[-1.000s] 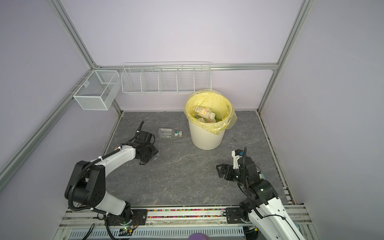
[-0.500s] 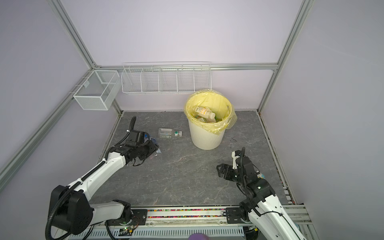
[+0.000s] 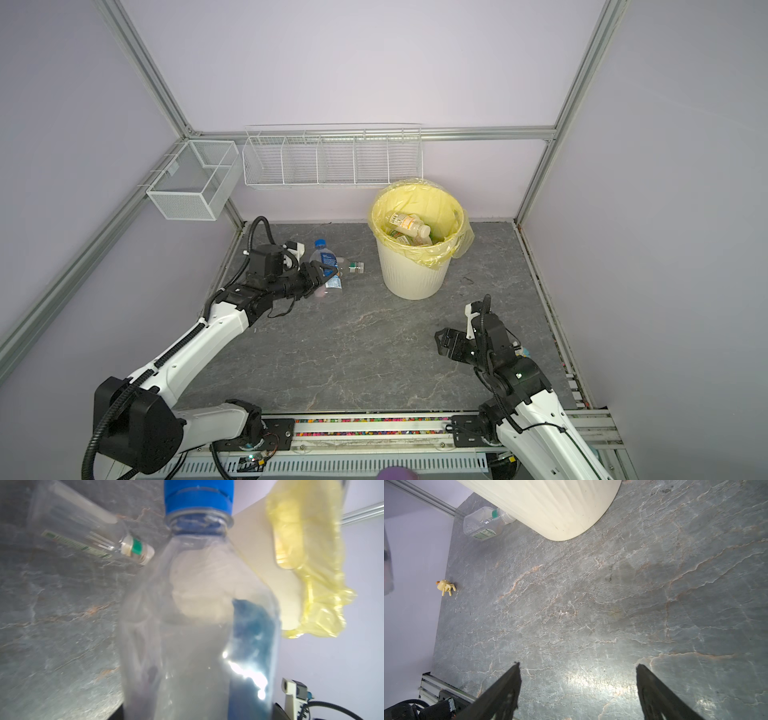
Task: Throw the plastic bottles in the bin
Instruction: 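Lift the blue-capped bottle with the left gripper toward the bin, then release the blue-capped bottle from the left gripper into the bin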
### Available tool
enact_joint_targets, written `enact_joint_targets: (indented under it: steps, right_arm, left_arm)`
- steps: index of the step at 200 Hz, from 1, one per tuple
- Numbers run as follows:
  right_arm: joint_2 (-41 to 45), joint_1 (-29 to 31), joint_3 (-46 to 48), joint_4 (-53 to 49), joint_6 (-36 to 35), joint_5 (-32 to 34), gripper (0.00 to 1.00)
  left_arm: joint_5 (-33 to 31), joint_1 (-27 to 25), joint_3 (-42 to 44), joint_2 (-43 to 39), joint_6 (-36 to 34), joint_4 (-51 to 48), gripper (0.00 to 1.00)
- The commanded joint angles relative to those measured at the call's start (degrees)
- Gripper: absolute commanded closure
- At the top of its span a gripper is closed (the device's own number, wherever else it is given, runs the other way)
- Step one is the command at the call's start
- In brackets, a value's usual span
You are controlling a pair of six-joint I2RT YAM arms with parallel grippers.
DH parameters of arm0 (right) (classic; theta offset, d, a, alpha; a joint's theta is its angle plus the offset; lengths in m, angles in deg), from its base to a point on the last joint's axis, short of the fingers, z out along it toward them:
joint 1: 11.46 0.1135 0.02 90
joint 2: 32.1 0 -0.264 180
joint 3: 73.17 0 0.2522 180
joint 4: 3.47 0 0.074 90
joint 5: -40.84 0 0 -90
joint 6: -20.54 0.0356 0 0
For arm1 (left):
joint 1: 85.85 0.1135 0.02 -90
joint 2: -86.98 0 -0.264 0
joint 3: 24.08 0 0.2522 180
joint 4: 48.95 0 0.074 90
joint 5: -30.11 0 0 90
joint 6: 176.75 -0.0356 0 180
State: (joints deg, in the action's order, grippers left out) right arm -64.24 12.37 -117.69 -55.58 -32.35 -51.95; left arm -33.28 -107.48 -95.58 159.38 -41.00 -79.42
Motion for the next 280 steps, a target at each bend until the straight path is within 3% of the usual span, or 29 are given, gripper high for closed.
enact_joint_targets:
  steps: [1,41,61,114,161,192,196,203,221,253,280]
  right_arm:
    - [0.3,0.3,-1.9,-1.2,0.3,0.8,0.12]
    - [-0.2,0.3,-2.8,-1.7,0.1,1.1,0.12]
    - [-0.3,0.3,-3.5,-2.3,-0.1,1.4,0.12]
    - [-0.2,0.3,-4.2,-2.9,0.0,1.5,0.12]
    - [1.4,0.3,-4.6,-4.8,-0.1,1.8,0.12]
    - [3.5,0.3,-4.7,-5.7,0.2,2.2,0.12]
    - [3.6,0.3,-4.9,-5.9,0.3,2.2,0.12]
    - [3.9,0.3,-5.1,-6.2,0.3,2.2,0.12]
    - [4.3,0.3,-5.8,-7.0,0.4,2.2,0.12]
    - [4.5,0.3,-6.2,-7.1,0.4,2.7,0.12]
    - [3.7,0.3,-6.3,-6.5,0.4,2.4,0.12]
  left_arm:
    - [3.0,-0.5,-4.4,0.2,-0.3,2.0,0.44]
    - [-0.9,-0.5,-5.5,-0.8,0.4,-4.7,0.44]
    - [0.7,-0.7,-6.5,-0.4,1.4,-5.4,0.43]
    - [-3.2,-7.8,-28.2,10.7,0.2,-15.3,0.42]
    - [1.9,-14.3,-63.2,35.9,3.3,-17.0,0.34]
    - [4.8,-16.9,-110.2,62.8,7.2,-29.5,0.09]
    - [4.9,-16.7,-114.3,65.2,8.4,-30.4,0.01]
    - [5.3,-16.1,-118.3,67.6,10.1,-31.1,0.0]
    - [4.3,-14.6,-111.8,63.7,8.9,-30.1,0.0]
    - [1.1,-11.3,-77.8,42.0,7.8,-15.0,0.0]
    - [-1.7,-8.5,-72.3,34.0,3.9,-20.2,0.0]
